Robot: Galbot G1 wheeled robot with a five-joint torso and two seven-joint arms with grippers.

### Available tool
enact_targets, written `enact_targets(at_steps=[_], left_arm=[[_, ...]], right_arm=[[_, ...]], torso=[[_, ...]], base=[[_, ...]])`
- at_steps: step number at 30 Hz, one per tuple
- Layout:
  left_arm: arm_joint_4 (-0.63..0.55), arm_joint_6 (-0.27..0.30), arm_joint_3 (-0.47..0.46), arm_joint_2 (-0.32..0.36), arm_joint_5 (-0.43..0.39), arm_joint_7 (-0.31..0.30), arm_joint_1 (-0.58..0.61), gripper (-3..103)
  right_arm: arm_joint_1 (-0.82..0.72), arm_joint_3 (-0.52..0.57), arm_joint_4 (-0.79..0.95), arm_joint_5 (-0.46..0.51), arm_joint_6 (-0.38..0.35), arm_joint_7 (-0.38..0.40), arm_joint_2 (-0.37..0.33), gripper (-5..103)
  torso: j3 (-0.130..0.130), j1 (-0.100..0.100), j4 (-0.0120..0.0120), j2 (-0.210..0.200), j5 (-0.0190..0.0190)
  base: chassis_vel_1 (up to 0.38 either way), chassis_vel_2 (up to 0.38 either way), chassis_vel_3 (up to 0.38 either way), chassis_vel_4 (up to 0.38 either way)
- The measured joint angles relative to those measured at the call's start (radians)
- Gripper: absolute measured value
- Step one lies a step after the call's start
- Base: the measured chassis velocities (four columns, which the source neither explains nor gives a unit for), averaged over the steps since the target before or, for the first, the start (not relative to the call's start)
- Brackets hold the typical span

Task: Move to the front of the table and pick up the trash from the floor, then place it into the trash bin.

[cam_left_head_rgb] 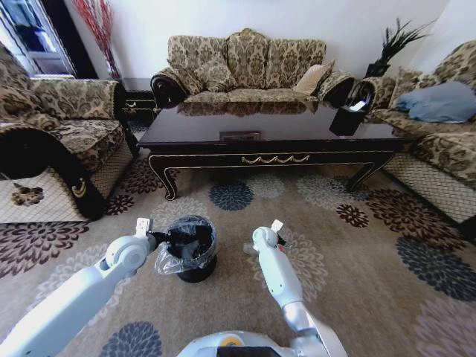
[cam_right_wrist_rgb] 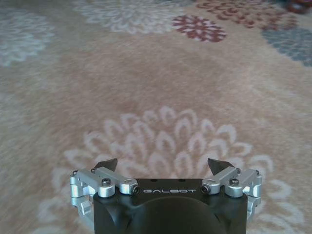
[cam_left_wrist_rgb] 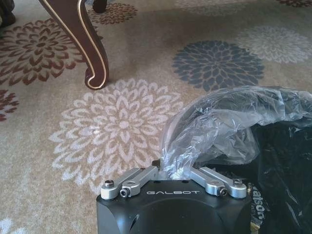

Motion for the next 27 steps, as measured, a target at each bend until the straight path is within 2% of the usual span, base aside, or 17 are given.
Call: enact_targets(at_steps=[3, 17, 21, 27], left_arm=[[-0.003, 0.0, 0.005, 0.008, -0.001, 0.0, 0.0, 3], [-0.01, 0.001, 0.012, 0.017, -0.008, -0.008, 0.007, 3], [-0.014, 0.001, 0.008, 0.015, -0.008, -0.008, 0.014, 3], [-0.022, 0.001, -0.011, 0.018, -0.01, -0.006, 0.027, 3]], right_arm=[[0.018, 0.019, -0.036, 0.024, 0.045, -0.004, -0.001, 100], [-0.059, 0.005, -0.063, 0.015, 0.099, -0.066, -0.003, 100], [-0.05, 0.0, -0.095, 0.018, 0.145, -0.094, -0.003, 100], [-0.016, 0.0, -0.144, 0.046, 0.165, -0.113, -0.004, 100]], torso=[[0.0, 0.0, 0.0, 0.0, 0.0001], [0.0, 0.0, 0.0, 0.0, 0.0002], [0.0, 0.0, 0.0001, 0.0, 0.0002], [0.0, 0.0, 0.0002, 0.0, 0.0001]], base=[[0.0, 0.0, 0.0, 0.0], [0.0, 0.0, 0.0, 0.0], [0.0, 0.0, 0.0, 0.0], [0.0, 0.0, 0.0, 0.0]])
